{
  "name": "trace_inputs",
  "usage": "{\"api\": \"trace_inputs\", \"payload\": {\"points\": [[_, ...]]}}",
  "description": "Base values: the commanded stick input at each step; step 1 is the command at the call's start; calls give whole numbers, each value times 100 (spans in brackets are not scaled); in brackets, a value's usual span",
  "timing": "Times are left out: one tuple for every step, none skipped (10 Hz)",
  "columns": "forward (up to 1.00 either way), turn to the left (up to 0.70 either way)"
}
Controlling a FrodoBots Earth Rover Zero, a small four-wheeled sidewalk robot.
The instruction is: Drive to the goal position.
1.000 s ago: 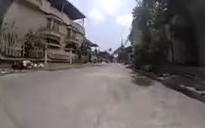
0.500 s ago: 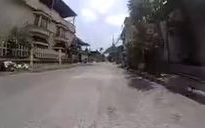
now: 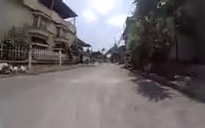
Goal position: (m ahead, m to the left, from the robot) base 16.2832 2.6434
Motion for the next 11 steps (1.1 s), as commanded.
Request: {"api": "trace_inputs", "payload": {"points": [[100,-40],[100,-40],[100,-29],[100,0],[100,0],[100,0],[100,0],[100,0],[100,0],[100,0],[100,0]]}}
